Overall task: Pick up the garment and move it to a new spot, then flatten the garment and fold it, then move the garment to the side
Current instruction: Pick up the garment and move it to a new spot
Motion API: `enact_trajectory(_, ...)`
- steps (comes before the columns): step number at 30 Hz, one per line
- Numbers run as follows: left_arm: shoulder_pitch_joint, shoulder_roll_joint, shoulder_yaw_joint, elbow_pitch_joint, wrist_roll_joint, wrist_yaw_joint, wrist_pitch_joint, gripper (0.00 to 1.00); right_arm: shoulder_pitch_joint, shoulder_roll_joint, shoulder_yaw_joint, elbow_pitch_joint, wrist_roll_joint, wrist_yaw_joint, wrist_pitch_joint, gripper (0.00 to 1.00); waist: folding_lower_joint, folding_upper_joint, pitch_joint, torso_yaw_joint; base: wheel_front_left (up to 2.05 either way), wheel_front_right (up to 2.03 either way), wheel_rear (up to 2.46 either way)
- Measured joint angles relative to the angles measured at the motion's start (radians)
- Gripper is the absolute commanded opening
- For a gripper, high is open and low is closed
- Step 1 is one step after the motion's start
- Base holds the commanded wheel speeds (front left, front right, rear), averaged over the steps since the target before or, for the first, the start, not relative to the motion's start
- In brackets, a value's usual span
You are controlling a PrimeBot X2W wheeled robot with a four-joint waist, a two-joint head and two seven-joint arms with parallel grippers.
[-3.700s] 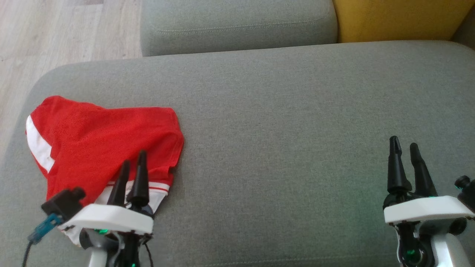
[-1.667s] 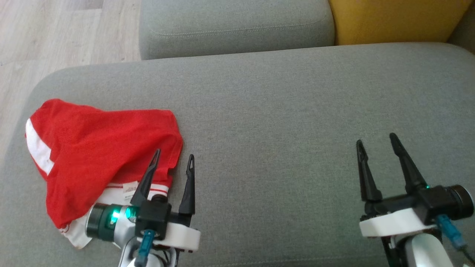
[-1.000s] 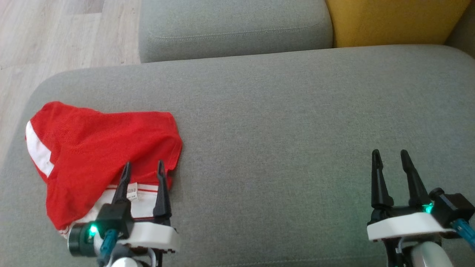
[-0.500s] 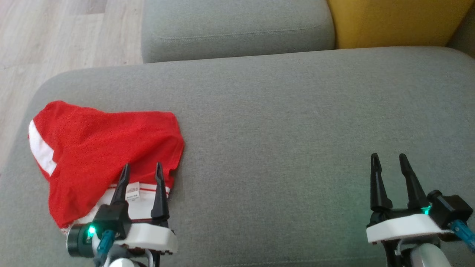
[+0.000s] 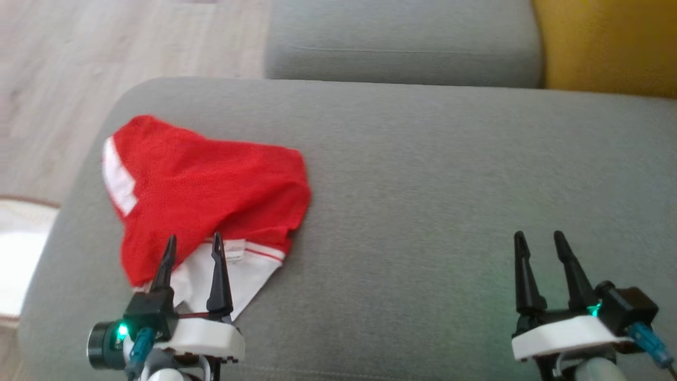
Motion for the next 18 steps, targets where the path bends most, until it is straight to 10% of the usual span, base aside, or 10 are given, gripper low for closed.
enact_trajectory(18, 0.039, 0.000, 0.057, -0.005, 0.028, -0.027, 0.000, 1.00, 0.033, 0.000, 0.092, 0.012, 0.046, 0.000, 0.000, 1.00, 0.0000, 0.0000, -0.013, 0.244, 0.00, 0.00, 0.00)
